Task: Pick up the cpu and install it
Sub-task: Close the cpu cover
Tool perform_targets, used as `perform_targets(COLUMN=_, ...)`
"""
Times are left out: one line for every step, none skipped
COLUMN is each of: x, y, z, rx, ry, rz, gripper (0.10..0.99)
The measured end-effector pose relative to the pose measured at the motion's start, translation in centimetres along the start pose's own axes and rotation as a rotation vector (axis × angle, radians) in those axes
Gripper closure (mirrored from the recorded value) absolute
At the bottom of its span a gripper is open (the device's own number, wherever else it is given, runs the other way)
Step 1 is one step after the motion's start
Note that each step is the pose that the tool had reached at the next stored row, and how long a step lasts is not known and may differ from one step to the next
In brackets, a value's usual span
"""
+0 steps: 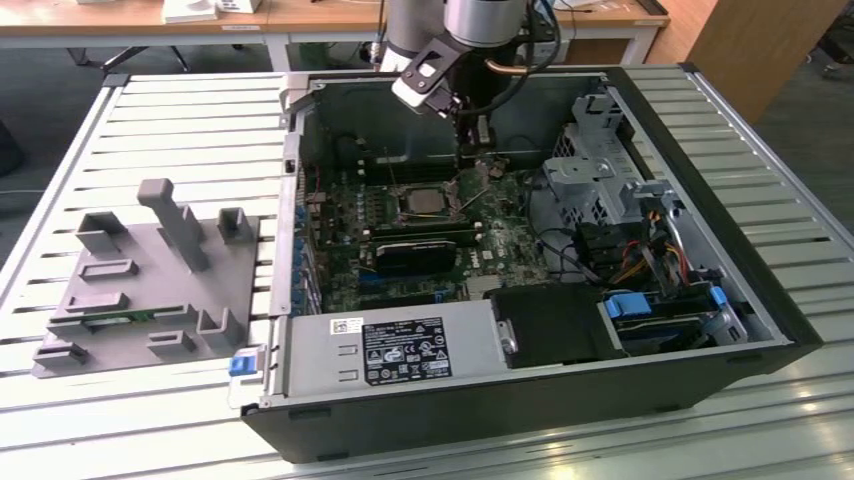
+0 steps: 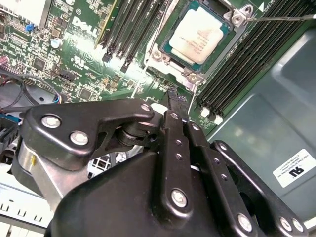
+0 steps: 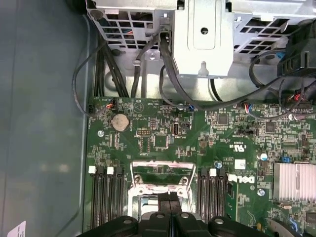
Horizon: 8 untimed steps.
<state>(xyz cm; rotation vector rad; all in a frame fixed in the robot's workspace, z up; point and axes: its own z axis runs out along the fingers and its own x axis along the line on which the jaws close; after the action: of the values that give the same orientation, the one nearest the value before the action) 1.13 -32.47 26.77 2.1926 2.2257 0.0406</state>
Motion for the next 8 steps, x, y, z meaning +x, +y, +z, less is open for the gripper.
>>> perform_targets(x=0.0, y=0.04, z=0.02, rx=0.0, ry=0.0, rz=0.0, gripper=0.98)
perform_targets(x=0.0, y=0.09, z=0.05, rx=0.0, ry=0.0, rz=0.0, gripper=0.98)
perform_targets(x=0.0, y=0.14, z=0.07, rx=0.0, ry=0.0001, rz=0.0, gripper=0.98)
perform_targets(x=0.0, y=0.17, z=0.1, rx=0.0, ry=0.0001, rz=0.0, gripper=0.98)
perform_targets(x=0.0, y=0.2, z=0.12, rx=0.0, ry=0.0, rz=0.0, gripper=0.98)
perform_targets(x=0.0, y=0.23, z=0.13, rx=0.0, ry=0.0, rz=0.0, gripper=0.98)
perform_targets(x=0.0, y=0.26, z=0.15, rx=0.0, ry=0.0001, rz=0.0, gripper=0.98)
perform_targets(x=0.0, y=0.31, z=0.18, rx=0.0, ry=0.0002, rz=0.0, gripper=0.98)
